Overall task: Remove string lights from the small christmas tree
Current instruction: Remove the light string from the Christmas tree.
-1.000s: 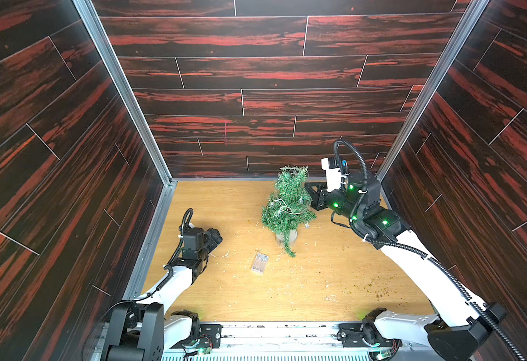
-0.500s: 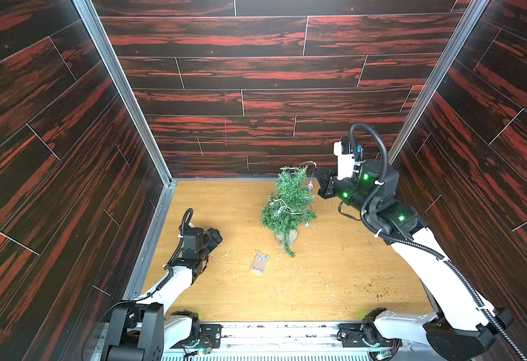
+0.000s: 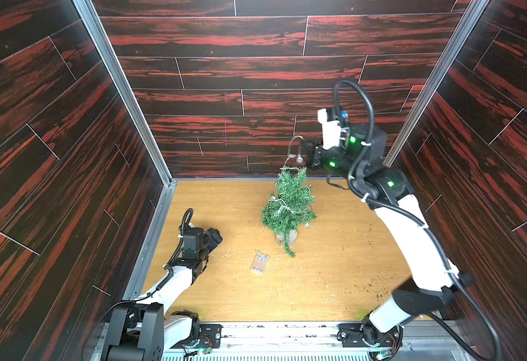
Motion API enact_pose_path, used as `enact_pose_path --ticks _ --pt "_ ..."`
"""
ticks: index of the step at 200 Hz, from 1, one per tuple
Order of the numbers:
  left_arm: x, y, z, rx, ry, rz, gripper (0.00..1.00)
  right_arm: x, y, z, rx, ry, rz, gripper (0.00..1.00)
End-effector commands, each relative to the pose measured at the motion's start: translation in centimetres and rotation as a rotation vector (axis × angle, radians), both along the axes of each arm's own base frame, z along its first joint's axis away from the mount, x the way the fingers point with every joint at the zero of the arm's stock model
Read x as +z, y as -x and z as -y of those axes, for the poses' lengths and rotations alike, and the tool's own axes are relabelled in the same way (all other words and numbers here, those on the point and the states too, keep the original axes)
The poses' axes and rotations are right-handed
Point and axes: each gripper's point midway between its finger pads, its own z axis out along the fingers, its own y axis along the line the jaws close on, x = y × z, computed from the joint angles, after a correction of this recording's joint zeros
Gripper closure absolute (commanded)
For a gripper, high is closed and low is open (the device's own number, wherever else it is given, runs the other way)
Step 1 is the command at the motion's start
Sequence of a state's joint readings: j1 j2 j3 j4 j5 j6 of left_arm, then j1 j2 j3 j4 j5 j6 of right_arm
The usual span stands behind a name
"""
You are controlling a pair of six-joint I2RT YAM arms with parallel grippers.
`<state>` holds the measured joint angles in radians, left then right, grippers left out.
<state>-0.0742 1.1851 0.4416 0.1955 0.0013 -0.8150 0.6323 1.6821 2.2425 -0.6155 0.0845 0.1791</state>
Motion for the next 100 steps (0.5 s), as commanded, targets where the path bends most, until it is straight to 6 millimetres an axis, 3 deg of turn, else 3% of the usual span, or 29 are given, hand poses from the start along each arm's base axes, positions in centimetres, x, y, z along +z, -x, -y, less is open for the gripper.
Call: enact_pose_path --ticks 1,32,71,100 --pt "1.6 -0.7 0.3 -0.011 0.003 0.048 0.10 -1.4 0.4 -2.7 0.077 0.095 0.004 1.00" --pt "1.4 -0.8 0.4 -0.013 0.006 0.045 0.10 -1.0 1.2 -6.0 0.177 0.104 0.047 1.00" --pt "1.3 -0.8 0.4 -0.014 0.005 0.041 0.10 -1.4 4.9 -9.8 0.318 0.139 0.068 1.00" --pt "1.4 -0.8 0.3 -0.013 0.004 0.043 0.10 -2.6 7.6 -10.5 0.343 0.192 0.052 1.00"
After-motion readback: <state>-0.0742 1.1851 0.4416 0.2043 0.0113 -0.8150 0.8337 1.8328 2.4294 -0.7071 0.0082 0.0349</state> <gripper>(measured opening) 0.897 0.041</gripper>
